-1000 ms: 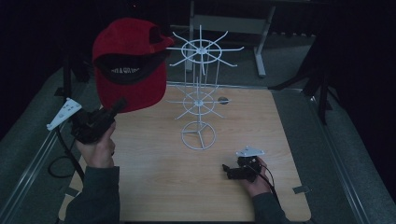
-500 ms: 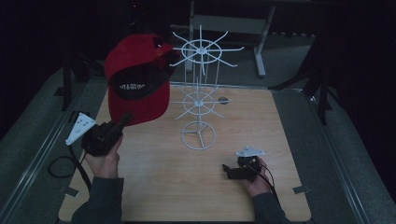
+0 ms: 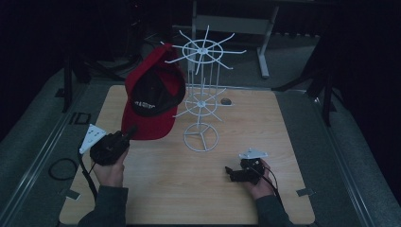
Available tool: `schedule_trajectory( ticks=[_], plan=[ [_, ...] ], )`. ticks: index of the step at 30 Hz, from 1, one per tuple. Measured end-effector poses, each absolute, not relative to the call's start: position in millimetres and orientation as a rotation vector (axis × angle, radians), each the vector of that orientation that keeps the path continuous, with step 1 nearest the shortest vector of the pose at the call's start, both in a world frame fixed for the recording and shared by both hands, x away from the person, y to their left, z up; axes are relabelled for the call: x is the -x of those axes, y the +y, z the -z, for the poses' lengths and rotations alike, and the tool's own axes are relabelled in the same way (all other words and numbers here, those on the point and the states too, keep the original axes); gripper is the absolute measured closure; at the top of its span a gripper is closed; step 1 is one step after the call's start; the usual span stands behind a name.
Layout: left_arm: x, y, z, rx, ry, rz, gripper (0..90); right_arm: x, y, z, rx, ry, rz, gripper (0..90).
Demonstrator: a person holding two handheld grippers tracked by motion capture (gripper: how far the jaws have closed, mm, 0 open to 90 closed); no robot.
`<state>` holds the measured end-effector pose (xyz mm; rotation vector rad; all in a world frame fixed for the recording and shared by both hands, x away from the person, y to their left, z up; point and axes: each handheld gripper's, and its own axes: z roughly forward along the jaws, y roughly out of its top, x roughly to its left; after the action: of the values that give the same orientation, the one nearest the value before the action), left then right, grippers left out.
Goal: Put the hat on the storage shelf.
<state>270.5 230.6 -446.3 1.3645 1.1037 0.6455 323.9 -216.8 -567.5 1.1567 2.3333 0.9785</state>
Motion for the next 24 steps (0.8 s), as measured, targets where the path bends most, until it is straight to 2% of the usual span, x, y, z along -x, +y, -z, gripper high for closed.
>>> schedule_trajectory(
  ticks=[8,11,20,24],
  plan=[
    [-273.3,234.5,444.8,-1.377,1.12,-0.623,53.5,-323.7,-216.7,567.4,-1.16,2.334,-0.978,12.1],
    [-276.4,235.1,448.5,-1.387,1.141,-0.598,47.4,-323.7,-216.7,567.4,-1.16,2.333,-0.978,12.1],
    [-274.3,233.7,454.6,-1.421,1.127,-0.635,35.6,-323.8,-216.7,567.5,-1.158,2.333,-0.978,12.1],
    [-275.1,231.6,458.0,-1.424,1.118,-0.649,33.3,-323.8,-216.8,567.4,-1.158,2.334,-0.976,12.1]
  ],
)
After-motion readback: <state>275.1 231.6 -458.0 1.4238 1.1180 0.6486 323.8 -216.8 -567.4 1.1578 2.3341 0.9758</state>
